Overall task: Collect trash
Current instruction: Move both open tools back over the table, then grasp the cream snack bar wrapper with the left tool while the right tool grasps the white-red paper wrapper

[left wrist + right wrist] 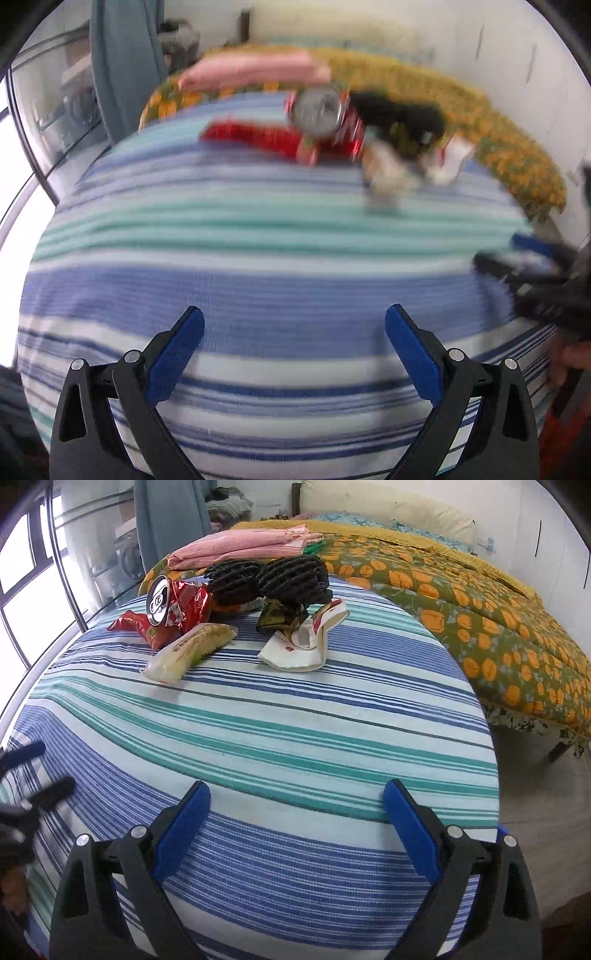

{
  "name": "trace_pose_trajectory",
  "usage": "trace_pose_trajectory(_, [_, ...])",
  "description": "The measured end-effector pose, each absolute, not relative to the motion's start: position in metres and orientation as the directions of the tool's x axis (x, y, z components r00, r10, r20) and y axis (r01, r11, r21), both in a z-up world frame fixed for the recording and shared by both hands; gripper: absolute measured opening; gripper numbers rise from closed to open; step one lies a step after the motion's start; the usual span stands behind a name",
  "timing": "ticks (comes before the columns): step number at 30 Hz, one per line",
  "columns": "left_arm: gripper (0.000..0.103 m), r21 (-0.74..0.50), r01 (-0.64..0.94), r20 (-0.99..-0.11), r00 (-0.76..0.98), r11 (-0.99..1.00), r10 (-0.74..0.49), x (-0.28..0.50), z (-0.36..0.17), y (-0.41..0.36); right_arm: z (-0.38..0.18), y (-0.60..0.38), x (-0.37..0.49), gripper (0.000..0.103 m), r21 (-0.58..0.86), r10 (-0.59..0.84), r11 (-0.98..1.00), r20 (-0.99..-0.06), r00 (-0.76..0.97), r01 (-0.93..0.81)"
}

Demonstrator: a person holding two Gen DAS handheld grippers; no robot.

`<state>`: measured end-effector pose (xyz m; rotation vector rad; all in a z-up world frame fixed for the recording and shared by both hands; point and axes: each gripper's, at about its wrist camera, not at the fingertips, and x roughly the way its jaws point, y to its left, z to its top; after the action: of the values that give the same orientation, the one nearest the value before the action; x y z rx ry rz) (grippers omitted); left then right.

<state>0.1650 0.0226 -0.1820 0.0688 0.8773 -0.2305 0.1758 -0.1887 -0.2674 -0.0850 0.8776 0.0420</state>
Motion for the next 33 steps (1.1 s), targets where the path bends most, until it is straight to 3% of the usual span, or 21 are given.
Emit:
trace_pose_trajectory(2, [0.093,-0.038,0.258,-0.730,0.652,0.966,-0.203,0.172,-0.166,0.019,-0.267,-0.190,0.174,0.093,-0.052,0.006,0.996,-0.769,0.639,-0.072])
trace_pose_trajectory(7, [0.081,-0.116,0.362,-0.736,0.594,0.925,-0.325,0.219,-0.139,-0.018,-0.267,-0.190,0.174,0.093,-0.060,-0.001,0.996,-0.768,0.641,-0.070])
trace_pose_trajectory(11, [0.060,-0.058,0.410,-0.810,0.514,0.910,-0.283,0.255,-0.151,-0.062,-0.267,-0.190,0.173,0.093,-0.060,-0.001,0.996,-0.768,0.641,-0.070])
trace_pose_trajectory(15, [0.054,-0.054,0.381,-0.847,0.473,0.923,-0.244,0.279,-0.167,-0.082,-0.267,-0.190,0.174,0.093,-0.061,-0.002,0.996,-0.768,0.641,-0.069])
trace_pose_trajectory(18, [0.036,-0.058,0.375,-0.852,0.465,0.925,-0.241,0.285,-0.172,-0.088,-0.267,-0.191,0.174,0.093,-0.061,-0.002,0.996,-0.768,0.641,-0.069])
trace_pose_trajectory(19, [0.024,-0.054,0.375,-0.854,0.462,0.925,-0.238,0.285,-0.174,-0.090,-0.267,-0.190,0.174,0.093,-0.061,-0.002,0.996,-0.768,0.641,-0.069])
trace_pose_trajectory(21, [0.017,-0.042,0.370,-0.851,0.473,0.928,-0.227,0.283,-0.174,-0.088,-0.267,-0.190,0.174,0.093,-0.061,-0.002,0.996,-0.768,0.641,-0.069])
trace_pose_trajectory(28, [0.016,-0.100,0.356,-0.815,0.507,0.929,-0.282,0.217,-0.157,-0.035,-0.267,-0.190,0.174,0.093,-0.061,-0.002,0.996,-0.767,0.641,-0.069])
trace_pose_trajectory(33, [0.016,-0.100,0.287,-0.802,0.544,0.953,-0.248,0.168,-0.166,0.024,-0.267,-0.190,0.174,0.093,-0.063,-0.004,0.996,-0.767,0.642,-0.069])
